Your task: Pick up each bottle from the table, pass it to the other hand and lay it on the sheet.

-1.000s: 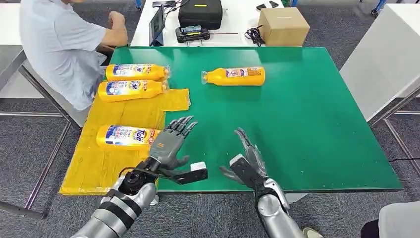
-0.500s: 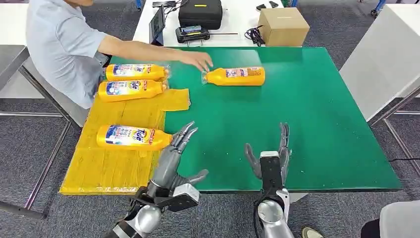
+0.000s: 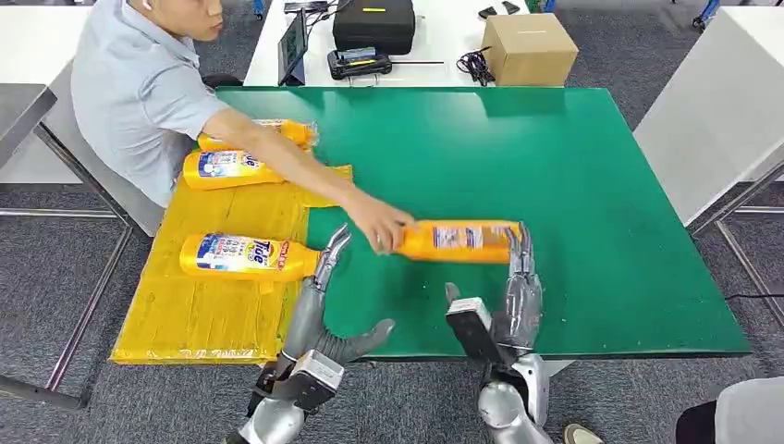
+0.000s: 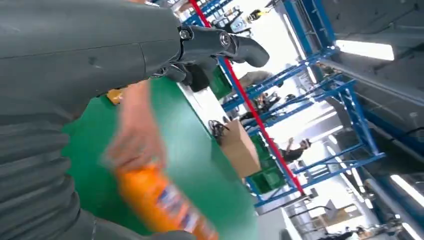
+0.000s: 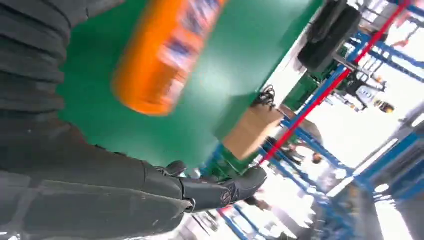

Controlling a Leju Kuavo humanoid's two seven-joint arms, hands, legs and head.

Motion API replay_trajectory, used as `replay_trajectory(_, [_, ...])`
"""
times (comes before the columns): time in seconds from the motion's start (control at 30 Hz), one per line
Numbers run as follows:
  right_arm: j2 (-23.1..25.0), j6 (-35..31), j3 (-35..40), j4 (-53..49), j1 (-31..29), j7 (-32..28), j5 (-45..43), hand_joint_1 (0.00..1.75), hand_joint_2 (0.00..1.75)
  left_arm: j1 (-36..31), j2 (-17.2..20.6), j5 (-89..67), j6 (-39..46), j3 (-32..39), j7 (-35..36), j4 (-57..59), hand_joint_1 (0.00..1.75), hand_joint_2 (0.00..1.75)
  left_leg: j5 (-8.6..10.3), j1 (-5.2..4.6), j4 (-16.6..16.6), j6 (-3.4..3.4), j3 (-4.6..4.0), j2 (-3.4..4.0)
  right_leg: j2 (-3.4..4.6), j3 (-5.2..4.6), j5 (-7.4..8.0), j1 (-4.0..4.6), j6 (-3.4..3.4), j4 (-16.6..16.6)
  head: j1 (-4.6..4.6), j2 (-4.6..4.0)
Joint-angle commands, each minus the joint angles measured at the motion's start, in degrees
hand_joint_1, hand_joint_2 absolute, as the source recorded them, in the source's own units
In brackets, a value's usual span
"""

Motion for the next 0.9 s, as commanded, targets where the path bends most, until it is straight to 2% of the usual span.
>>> replay_trajectory(0.03, [-6.86,-0.74,6.29,5.46,-4.13,4.34,9.29,0.0,1.75,-0.39,0.86,2.01,-2.25,-0.6,1.06,-1.25,0.0,1.75,-0.04,0.02,-0.03,-0.04,0.15,0.1,0.07,0.14,0.0,0.03,-0.06,-0.06,0.02,0.0])
replay_trajectory(0.2, [-6.86,-0.74,6.29,5.46,-4.13,4.34,9.29,0.0,1.75,-0.39,0.86,2.01,-2.25,-0.6,1.06,-1.25,0.0,1.75,-0.09,0.02,-0.05,-0.05,0.31,0.09,0.05,0.31,-0.07,0.03,-0.1,-0.06,0.02,0.0])
replay_trajectory(0.3, [-8.71,-0.27,7.66,6.68,-5.15,8.19,15.19,0.0,1.75,0.05,0.09,3.31,-3.03,0.19,2.36,-1.05,0.0,1.75,-0.06,0.02,-0.05,-0.04,0.21,0.07,0.04,0.2,-0.04,0.02,-0.08,-0.05,0.0,0.0])
replay_trajectory(0.43, [-10.44,6.48,8.1,8.43,-6.5,10.55,13.76,0.0,1.75,0.71,-0.39,4.89,-4.53,0.82,5.2,-1.06,0.0,1.75,-0.06,0.01,-0.04,-0.04,0.21,0.12,0.09,0.19,-0.02,0.02,-0.07,-0.06,0.0,0.0])
replay_trajectory(0.5, [-10.62,15.1,7.08,9.37,-7.12,11.21,7.05,0.0,1.75,1.15,-0.38,6.44,-6.97,1.27,9.45,-0.59,0.0,1.75,-0.05,0.0,-0.04,-0.03,0.21,0.07,0.04,0.21,-0.03,0.01,-0.07,-0.06,0.02,0.0])
replay_trajectory(0.6, [-12.38,18.47,7.75,11.97,-9.03,14.27,9.29,0.0,1.75,0.83,-0.5,7.68,-9.65,1.74,13.39,0.88,0.0,1.75,-0.08,0.02,-0.06,-0.05,0.28,0.14,0.11,0.28,-0.02,0.03,-0.09,-0.1,0.02,0.0])
replay_trajectory(0.77, [-14.95,23.26,11.28,15.87,-13.91,18.0,13.77,0.0,1.75,0.66,-0.91,8.11,-11.64,2.03,15.73,0.28,0.0,1.75,-0.09,-0.01,-0.01,-0.05,0.25,0.21,0.17,0.22,-0.02,0.01,-0.09,-0.03,0.0,0.0])
replay_trajectory(0.9, [-15.69,24.19,12.29,15.8,-14.47,18.72,14.45,0.0,1.75,1.01,-0.95,7.79,-11.86,1.71,16.12,0.13,0.0,1.75,-0.11,0.0,-0.06,-0.06,0.37,0.19,0.15,0.33,-0.05,0.01,-0.1,-0.08,0.02,0.0])
